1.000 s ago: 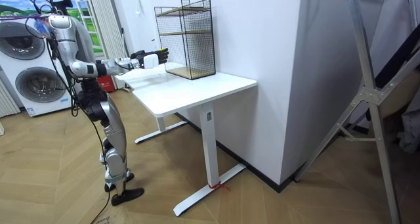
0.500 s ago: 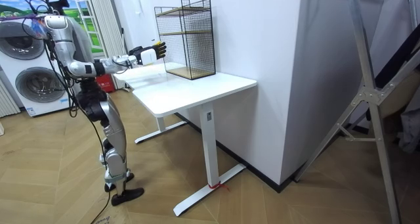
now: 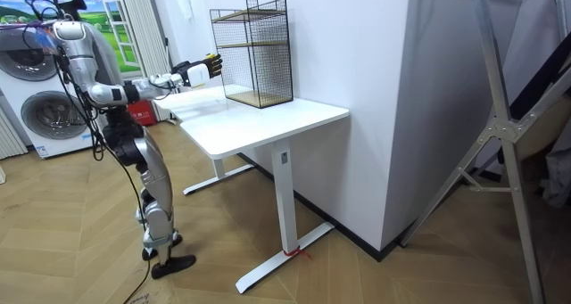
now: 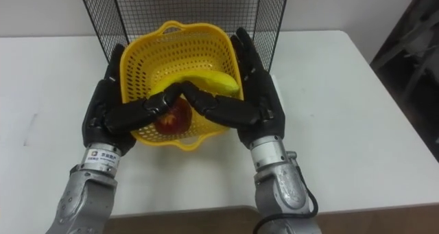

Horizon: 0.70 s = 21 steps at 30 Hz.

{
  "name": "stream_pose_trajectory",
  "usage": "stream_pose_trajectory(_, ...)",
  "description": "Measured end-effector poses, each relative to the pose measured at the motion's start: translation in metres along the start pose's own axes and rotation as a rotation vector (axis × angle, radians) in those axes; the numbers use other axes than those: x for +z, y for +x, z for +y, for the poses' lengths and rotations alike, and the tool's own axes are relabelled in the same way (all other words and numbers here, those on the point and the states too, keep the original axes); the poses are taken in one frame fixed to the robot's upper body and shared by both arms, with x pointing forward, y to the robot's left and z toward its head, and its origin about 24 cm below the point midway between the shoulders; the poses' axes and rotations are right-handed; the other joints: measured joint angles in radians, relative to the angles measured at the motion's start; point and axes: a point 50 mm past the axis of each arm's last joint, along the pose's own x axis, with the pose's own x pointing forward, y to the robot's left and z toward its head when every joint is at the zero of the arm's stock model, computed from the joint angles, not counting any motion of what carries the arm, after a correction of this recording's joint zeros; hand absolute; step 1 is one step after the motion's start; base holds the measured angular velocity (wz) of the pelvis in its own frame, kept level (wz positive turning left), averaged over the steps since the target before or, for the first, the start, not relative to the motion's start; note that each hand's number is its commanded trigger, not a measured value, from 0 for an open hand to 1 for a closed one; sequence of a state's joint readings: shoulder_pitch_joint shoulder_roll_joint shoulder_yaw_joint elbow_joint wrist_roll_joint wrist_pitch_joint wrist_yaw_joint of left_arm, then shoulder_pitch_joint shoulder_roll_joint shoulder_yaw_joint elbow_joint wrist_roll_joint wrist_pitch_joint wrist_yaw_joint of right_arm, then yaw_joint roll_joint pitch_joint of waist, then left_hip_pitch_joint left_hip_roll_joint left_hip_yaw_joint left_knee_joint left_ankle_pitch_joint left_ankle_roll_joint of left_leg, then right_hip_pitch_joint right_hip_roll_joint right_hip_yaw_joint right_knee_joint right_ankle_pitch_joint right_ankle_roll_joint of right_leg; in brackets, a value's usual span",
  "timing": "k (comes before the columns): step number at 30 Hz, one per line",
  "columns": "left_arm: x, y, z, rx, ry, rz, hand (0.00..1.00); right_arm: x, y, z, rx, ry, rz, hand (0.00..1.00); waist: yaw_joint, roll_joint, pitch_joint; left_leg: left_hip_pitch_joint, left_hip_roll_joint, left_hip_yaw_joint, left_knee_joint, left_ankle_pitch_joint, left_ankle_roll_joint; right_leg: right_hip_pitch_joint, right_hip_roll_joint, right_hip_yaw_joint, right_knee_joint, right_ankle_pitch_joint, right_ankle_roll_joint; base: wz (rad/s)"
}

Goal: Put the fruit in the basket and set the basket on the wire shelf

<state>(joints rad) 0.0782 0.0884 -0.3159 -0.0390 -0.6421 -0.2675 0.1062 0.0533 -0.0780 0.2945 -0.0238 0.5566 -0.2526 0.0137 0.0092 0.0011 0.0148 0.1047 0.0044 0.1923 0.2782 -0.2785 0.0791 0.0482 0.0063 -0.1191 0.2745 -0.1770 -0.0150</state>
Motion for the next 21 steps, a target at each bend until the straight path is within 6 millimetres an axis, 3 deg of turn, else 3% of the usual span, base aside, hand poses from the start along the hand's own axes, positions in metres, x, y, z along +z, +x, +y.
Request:
stream_pose_trajectory(3, 0.000, 0.000, 0.001, 0.002, -0.001, 0.000, 0.00, -0.001, -0.001, 0.000, 0.002, 0.011, 0.004, 0.00, 0.002, -0.003, -0.0020, -0.021, 0.023, 0.000, 0.103, -0.057, -0.013, -0.016, 0.003, -0.032, 0.087, -0.053, -0.014, -0.03)
stream_pose_trajectory(5, 0.001, 0.000, 0.001, 0.002, -0.001, -0.004, 0.00, -0.002, -0.001, -0.001, 0.003, 0.015, 0.007, 0.00, 0.003, -0.013, -0.0096, -0.062, 0.037, 0.003, 0.204, -0.084, -0.032, -0.049, 0.001, -0.037, 0.147, -0.096, -0.027, -0.04)
stream_pose_trajectory(6, 0.000, 0.000, 0.001, 0.002, -0.001, -0.002, 0.00, -0.002, -0.001, -0.001, 0.002, 0.015, 0.009, 0.00, 0.006, -0.016, -0.0096, -0.114, 0.055, 0.012, 0.319, -0.087, -0.041, -0.066, 0.004, -0.032, 0.183, -0.126, -0.041, -0.12)
stream_pose_trajectory(7, 0.000, -0.001, 0.000, 0.001, -0.003, 0.001, 0.00, -0.003, -0.002, -0.002, -0.003, 0.024, 0.012, 0.00, 0.015, -0.009, -0.0050, -0.167, 0.085, 0.017, 0.446, -0.078, -0.054, -0.073, 0.015, -0.020, 0.208, -0.139, -0.048, -0.23)
stream_pose_trajectory(9, 0.000, 0.000, 0.001, 0.003, -0.003, -0.001, 0.00, -0.005, -0.002, -0.003, 0.000, 0.023, 0.021, 0.00, 0.030, 0.005, -0.0012, -0.222, 0.123, 0.010, 0.579, -0.048, -0.078, -0.076, 0.033, -0.017, 0.235, -0.155, -0.059, -0.33)
stream_pose_trajectory(11, 0.000, 0.000, 0.002, 0.007, 0.000, -0.002, 0.00, -0.008, -0.003, -0.005, 0.003, 0.017, 0.040, 0.00, 0.027, -0.005, -0.0013, -0.244, 0.121, -0.016, 0.631, -0.005, -0.084, -0.067, 0.033, -0.008, 0.247, -0.162, -0.074, -0.12)
stream_pose_trajectory(12, -0.001, -0.001, 0.002, 0.008, -0.002, 0.003, 0.00, -0.010, -0.004, -0.006, -0.002, 0.019, 0.052, 0.00, 0.030, -0.020, 0.0042, -0.266, 0.118, -0.014, 0.655, 0.028, -0.091, -0.057, 0.038, 0.020, 0.248, -0.160, -0.086, -0.13)
stream_pose_trajectory(13, -0.002, -0.002, 0.001, 0.007, -0.005, 0.005, 0.00, -0.010, -0.003, -0.007, -0.003, 0.016, 0.050, 0.00, 0.035, -0.023, -0.0006, -0.287, 0.103, -0.033, 0.636, 0.018, -0.090, -0.063, 0.037, 0.038, 0.247, -0.157, -0.091, -0.18)
stream_pose_trajectory(14, -0.002, -0.002, 0.001, 0.007, -0.005, 0.005, 0.00, -0.010, -0.003, -0.007, -0.003, 0.016, 0.049, 0.00, 0.036, -0.022, -0.0005, -0.301, 0.094, -0.042, 0.603, 0.008, -0.087, -0.067, 0.035, 0.041, 0.244, -0.155, -0.093, -0.24)
stream_pose_trajectory(15, -0.001, -0.002, 0.002, 0.009, -0.004, 0.004, 0.00, -0.011, -0.003, -0.007, -0.003, 0.017, 0.055, 0.00, 0.038, -0.021, 0.0015, -0.333, 0.070, -0.064, 0.512, 0.007, -0.091, -0.071, 0.032, 0.049, 0.240, -0.151, -0.094, -0.28)
stream_pose_trajectory(17, -0.001, -0.002, 0.002, 0.010, -0.004, 0.002, 0.00, -0.012, -0.004, -0.007, -0.004, 0.017, 0.069, 0.00, 0.052, -0.022, 0.0016, -0.361, 0.054, -0.098, 0.334, 0.035, -0.108, -0.078, 0.029, 0.056, 0.235, -0.147, -0.089, -0.33)
stream_pose_trajectory(18, -0.001, -0.002, 0.003, 0.010, -0.001, 0.002, 0.00, -0.013, -0.004, -0.008, -0.003, 0.013, 0.078, 0.00, 0.056, -0.022, -0.0024, -0.363, 0.053, -0.123, 0.205, 0.079, -0.109, -0.076, 0.031, 0.055, 0.234, -0.152, -0.093, -0.29)
stream_pose_trajectory(19, 0.000, -0.002, 0.004, 0.014, 0.001, 0.001, 0.00, -0.014, -0.004, -0.007, -0.001, 0.013, 0.086, 0.00, 0.055, -0.018, -0.0148, -0.359, 0.052, -0.126, 0.163, 0.129, -0.114, -0.071, 0.032, 0.061, 0.231, -0.161, -0.087, -0.19)
stream_pose_trajectory(21, 0.001, -0.002, 0.004, 0.013, 0.003, -0.006, 0.00, -0.014, -0.004, -0.006, 0.003, 0.007, 0.086, 0.00, 0.049, -0.042, -0.0205, -0.340, 0.035, -0.125, 0.116, 0.181, -0.100, -0.064, 0.022, 0.061, 0.219, -0.163, -0.084, 0.03)
